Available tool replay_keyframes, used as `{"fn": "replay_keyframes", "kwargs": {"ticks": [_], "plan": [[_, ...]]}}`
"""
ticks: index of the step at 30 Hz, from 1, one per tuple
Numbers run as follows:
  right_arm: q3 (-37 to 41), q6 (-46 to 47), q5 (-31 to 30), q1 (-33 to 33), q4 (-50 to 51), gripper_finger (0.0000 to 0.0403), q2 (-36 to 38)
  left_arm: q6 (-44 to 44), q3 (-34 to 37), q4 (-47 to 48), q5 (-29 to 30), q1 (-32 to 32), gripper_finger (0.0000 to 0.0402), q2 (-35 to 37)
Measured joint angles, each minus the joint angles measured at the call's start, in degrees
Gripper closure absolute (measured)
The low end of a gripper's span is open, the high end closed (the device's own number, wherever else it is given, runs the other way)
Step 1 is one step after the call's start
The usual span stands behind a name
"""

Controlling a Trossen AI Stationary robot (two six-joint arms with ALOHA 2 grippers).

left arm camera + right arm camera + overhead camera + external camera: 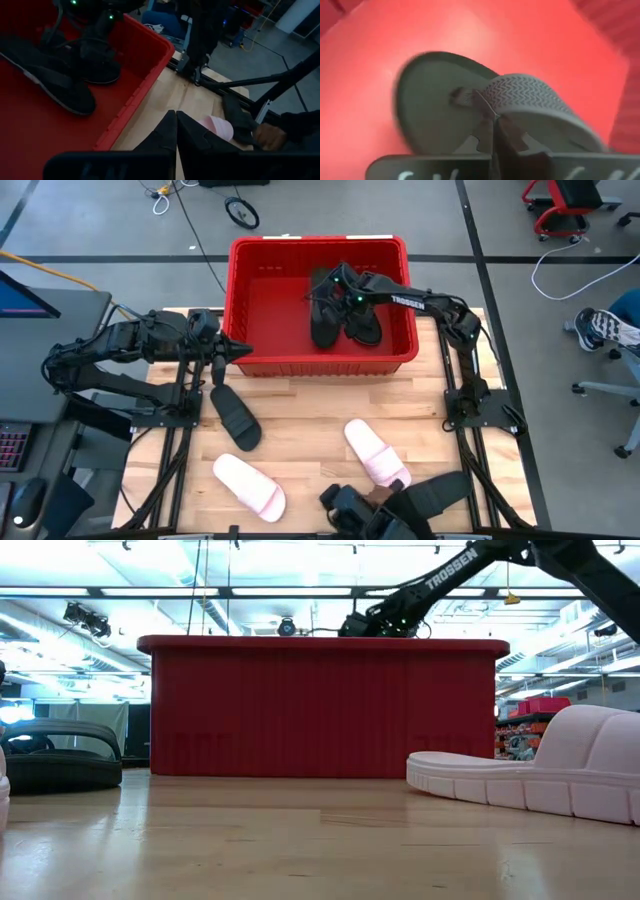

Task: Pick and place slides into bin
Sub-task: Put the black slipper into the red container

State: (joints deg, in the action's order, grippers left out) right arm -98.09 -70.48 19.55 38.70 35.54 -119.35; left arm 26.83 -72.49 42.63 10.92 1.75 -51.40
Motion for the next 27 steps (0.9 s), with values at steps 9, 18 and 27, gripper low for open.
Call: {"fn": "replay_keyframes", "kwargs": {"ticks": [9,18,27], "plan": [[0.3,5.4,-2.1,5.3,11.6,0.0399,0.1,0.0,0.0,0.0,0.0,0.0,0.0381,0.0],[0.3,8.0,-5.2,8.3,14.2,0.0399,0.3,0.0,0.0,0.0,0.0,0.0,0.0391,0.0],[-0.4,7.5,-0.6,7.5,11.3,0.0375,0.4,0.1,0.0,0.0,0.3,0.0,0.0383,0.0]]}}
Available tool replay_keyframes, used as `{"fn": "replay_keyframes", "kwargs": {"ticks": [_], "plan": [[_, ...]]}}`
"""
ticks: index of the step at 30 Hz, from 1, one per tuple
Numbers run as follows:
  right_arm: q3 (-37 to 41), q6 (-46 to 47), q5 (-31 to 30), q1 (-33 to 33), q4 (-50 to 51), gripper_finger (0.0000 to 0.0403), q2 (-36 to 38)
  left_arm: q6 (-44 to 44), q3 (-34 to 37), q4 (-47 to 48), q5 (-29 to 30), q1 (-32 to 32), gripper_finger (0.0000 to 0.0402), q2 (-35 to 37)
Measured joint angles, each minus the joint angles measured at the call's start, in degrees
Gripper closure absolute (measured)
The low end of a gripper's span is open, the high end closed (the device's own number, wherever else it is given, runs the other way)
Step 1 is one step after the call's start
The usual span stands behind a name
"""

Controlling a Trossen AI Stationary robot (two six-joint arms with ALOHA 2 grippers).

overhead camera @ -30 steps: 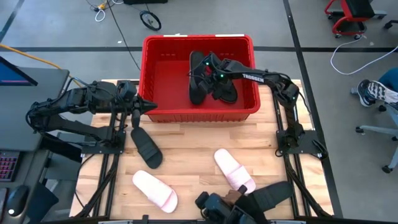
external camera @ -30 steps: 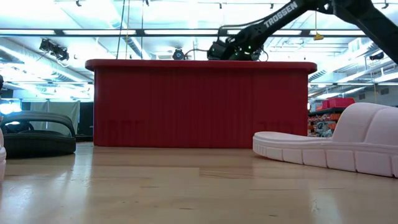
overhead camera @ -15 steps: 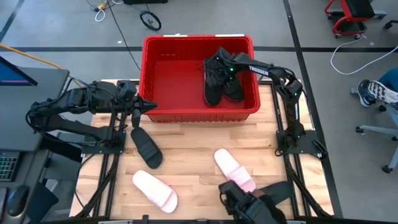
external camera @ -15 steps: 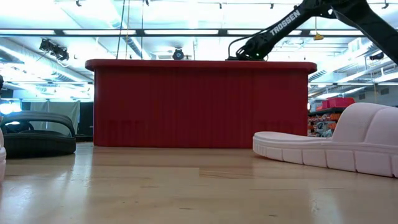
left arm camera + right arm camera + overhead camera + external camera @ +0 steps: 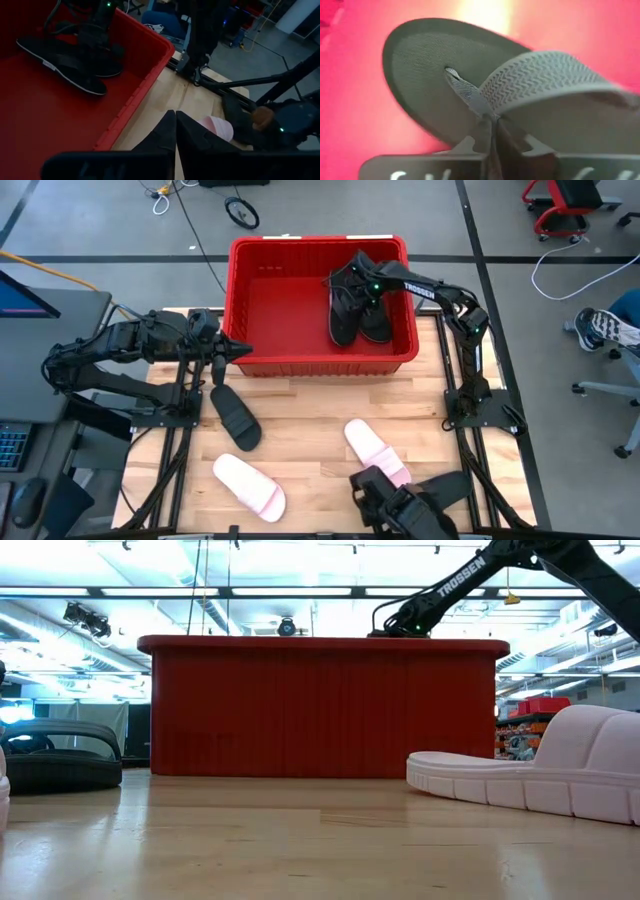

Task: Pick and place slides into bin
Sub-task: Put the black slipper into the red container, then put the top black slide into the red container

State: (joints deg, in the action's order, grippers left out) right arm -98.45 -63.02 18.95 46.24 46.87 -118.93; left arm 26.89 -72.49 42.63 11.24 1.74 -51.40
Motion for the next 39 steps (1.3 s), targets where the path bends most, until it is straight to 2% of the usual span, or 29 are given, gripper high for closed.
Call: {"fn": "replay_keyframes", "kwargs": {"ticks": [5,11,15,19,24,28,33,39], "plan": [[0.0,0.0,-2.5,-2.3,-2.6,0.0335,0.0,0.0,0.0,0.0,0.8,0.0,0.0376,0.0],[-0.1,0.3,-6.8,-3.6,-2.4,0.028,0.0,0.0,0.0,0.0,0.8,0.0,0.0388,0.0],[-0.1,6.5,-9.7,-4.0,-2.3,0.0251,0.2,1.6,0.0,0.0,0.8,0.0,0.0393,0.0],[-0.1,13.5,-10.0,-5.2,-2.2,0.0236,3.3,4.1,0.0,0.0,0.8,0.0,0.0387,0.0],[-0.1,18.9,-8.7,-9.6,-2.3,0.0239,11.6,4.0,0.0,1.3,-5.5,0.0,0.0377,0.0],[-0.2,28.9,-3.2,-14.5,-2.7,0.0244,19.6,3.7,0.0,4.8,-12.7,-0.5,0.0375,0.0],[-0.3,44.0,5.6,-21.4,-2.7,0.0248,27.3,4.0,0.0,9.5,-13.5,-3.2,0.0386,-1.2],[-0.2,50.3,6.5,-31.2,-2.3,0.0251,32.4,11.6,0.0,18.2,-13.7,-9.0,0.0388,-7.9]]}}
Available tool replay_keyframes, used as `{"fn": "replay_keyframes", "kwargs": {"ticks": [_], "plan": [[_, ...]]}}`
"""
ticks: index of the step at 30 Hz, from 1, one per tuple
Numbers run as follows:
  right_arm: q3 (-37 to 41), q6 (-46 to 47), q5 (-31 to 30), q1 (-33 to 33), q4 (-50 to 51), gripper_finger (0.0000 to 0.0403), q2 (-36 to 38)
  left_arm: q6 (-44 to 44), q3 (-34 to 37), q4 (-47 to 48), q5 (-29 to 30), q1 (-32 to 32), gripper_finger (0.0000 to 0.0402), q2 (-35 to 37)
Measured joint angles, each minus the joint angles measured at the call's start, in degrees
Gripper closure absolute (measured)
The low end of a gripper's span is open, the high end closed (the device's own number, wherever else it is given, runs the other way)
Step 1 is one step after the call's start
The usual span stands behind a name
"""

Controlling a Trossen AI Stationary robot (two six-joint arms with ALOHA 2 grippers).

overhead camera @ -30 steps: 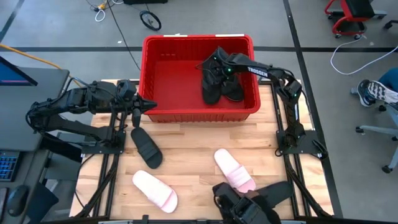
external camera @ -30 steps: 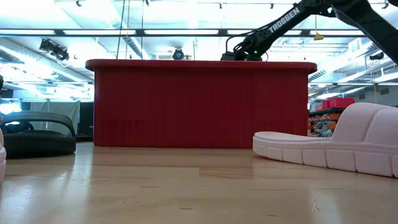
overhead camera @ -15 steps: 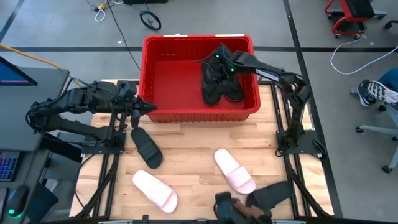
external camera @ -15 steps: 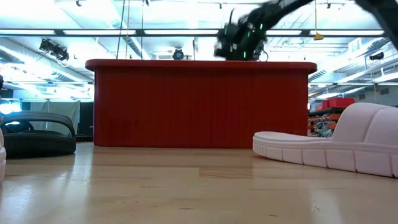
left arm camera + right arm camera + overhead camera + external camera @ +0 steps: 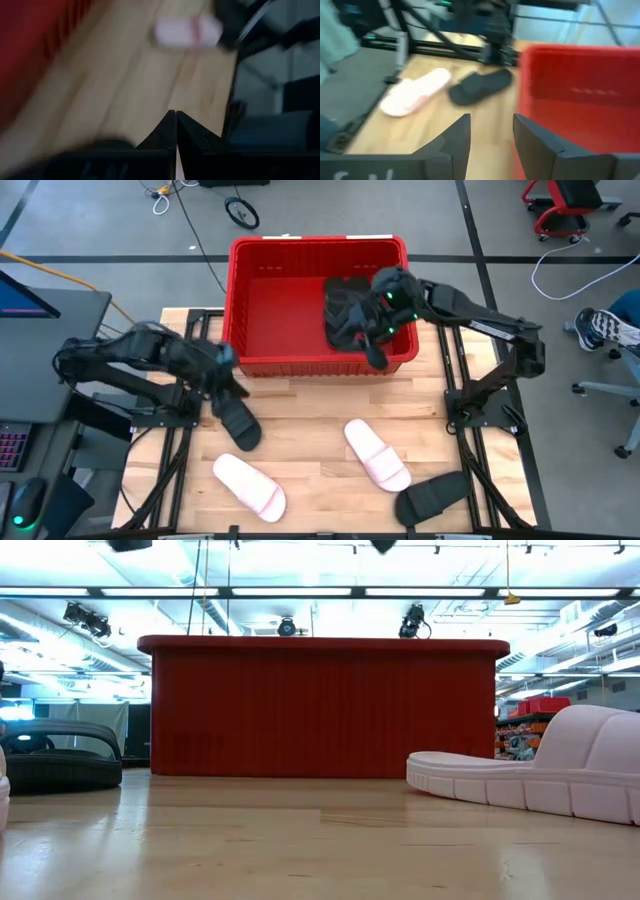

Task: Pick and place slides into bin
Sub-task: Put the top black slide into the red container

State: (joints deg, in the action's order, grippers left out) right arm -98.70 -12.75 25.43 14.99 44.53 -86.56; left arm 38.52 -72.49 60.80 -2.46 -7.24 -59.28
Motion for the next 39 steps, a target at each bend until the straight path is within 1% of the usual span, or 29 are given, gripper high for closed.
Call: {"fn": "replay_keyframes", "kwargs": {"ticks": [3,7,9,10,13,17,21,25,27,29,34,37,39], "plan": [[0.1,2.2,-0.1,-5.3,0.1,0.0251,0.5,6.9,0.0,5.6,0.1,-2.3,0.0375,-5.1],[0.1,3.4,-0.2,-12.2,0.1,0.0251,0.1,16.8,0.0,11.6,0.3,-3.7,0.0354,-12.3],[0.3,4.1,-0.7,-15.5,-0.1,0.0251,-0.5,16.5,0.0,14.1,0.3,-4.1,0.0341,-15.8],[0.6,4.3,-1.1,-17.0,-0.3,0.0251,-0.8,14.9,0.0,15.7,0.3,-4.3,0.0333,-17.5],[1.8,5.4,-3.7,-21.7,0.3,0.0251,-1.6,14.3,0.0,19.5,-0.4,-4.4,0.0304,-22.0],[3.0,9.2,-6.7,-27.1,0.1,0.0251,-2.5,14.1,0.0,18.8,-4.0,-6.1,0.0255,-26.8],[4.1,9.7,-9.9,-31.0,-0.1,0.0251,-3.7,13.6,0.0,17.3,-3.7,-10.6,0.021,-31.2],[5.4,10.7,-11.8,-32.8,-1.9,0.0251,-4.5,12.0,0.2,20.7,1.1,-14.1,0.0176,-35.7],[6.1,12.2,-11.9,-32.8,-3.8,0.0251,-4.7,13.2,1.6,21.5,1.5,-14.6,0.0162,-37.3],[6.2,13.3,-12.0,-32.8,-5.2,0.0251,-4.8,13.9,3.9,19.3,1.6,-14.6,0.0153,-38.2],[6.2,15.1,-15.0,-32.8,-7.8,0.0251,-4.8,14.8,11.7,10.1,3.4,-14.9,0.0155,-38.6],[6.2,18.3,-17.1,-32.8,-9.5,0.0251,-4.8,16.8,14.5,9.8,3.3,-14.9,0.0163,-38.6],[6.2,20.4,-18.9,-32.8,-10.6,0.0251,-4.8,18.5,15.0,9.4,3.4,-14.9,0.0168,-38.6]]}}
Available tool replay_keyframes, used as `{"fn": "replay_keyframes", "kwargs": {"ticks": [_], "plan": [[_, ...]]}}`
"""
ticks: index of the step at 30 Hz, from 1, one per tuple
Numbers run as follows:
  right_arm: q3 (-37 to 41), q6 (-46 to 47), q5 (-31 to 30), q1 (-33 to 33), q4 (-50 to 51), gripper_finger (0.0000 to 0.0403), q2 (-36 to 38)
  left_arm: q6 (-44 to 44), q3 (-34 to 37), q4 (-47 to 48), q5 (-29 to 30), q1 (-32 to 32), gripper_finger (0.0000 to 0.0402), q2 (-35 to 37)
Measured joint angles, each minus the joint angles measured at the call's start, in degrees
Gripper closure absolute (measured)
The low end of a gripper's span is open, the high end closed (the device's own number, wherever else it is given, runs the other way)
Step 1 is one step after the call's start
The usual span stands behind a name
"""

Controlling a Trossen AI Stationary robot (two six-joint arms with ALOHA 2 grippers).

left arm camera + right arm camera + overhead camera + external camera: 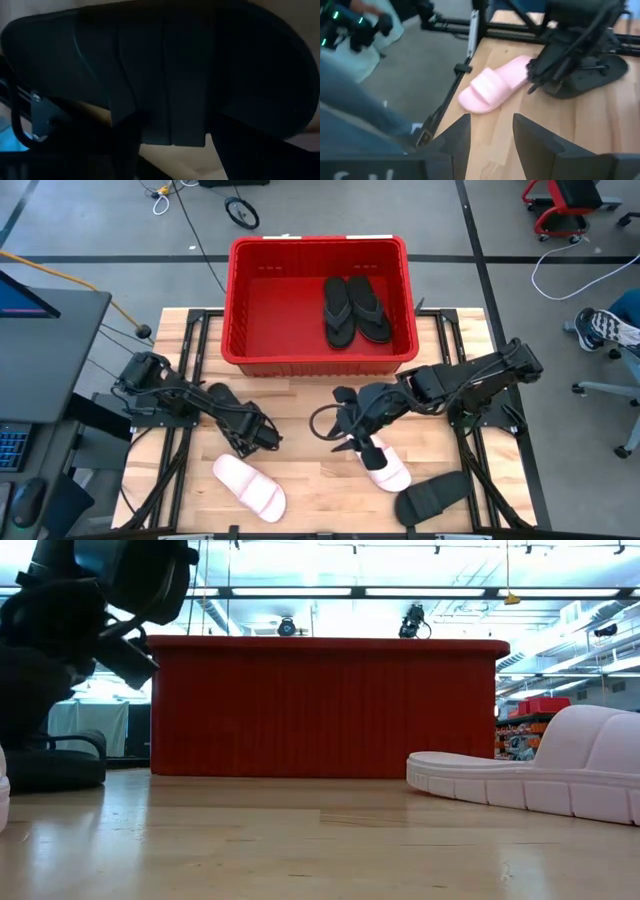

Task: Pick and place slides into bin
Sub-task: Put the top black slide into the red container

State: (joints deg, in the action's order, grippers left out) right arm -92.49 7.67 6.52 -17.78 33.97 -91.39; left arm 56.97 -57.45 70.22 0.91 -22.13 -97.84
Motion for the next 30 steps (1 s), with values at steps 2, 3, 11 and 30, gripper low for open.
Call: {"fn": "replay_keyframes", "kwargs": {"ticks": [2,3,11,30], "plan": [[0.0,1.2,-1.9,0.0,-0.2,0.0251,0.0,2.3,0.1,-1.3,0.1,-0.4,0.0171,0.0],[0.0,1.9,-2.8,0.0,-0.3,0.0251,0.0,2.9,0.1,-2.0,0.2,-0.7,0.0173,0.0],[0.0,10.4,-7.1,0.0,-1.9,0.0254,0.0,9.6,-0.2,-6.4,3.8,-5.3,0.0195,0.0],[0.0,13.0,-12.0,0.0,-1.9,0.0267,0.0,11.6,-18.6,1.7,-1.3,-10.5,0.0393,-0.2]]}}
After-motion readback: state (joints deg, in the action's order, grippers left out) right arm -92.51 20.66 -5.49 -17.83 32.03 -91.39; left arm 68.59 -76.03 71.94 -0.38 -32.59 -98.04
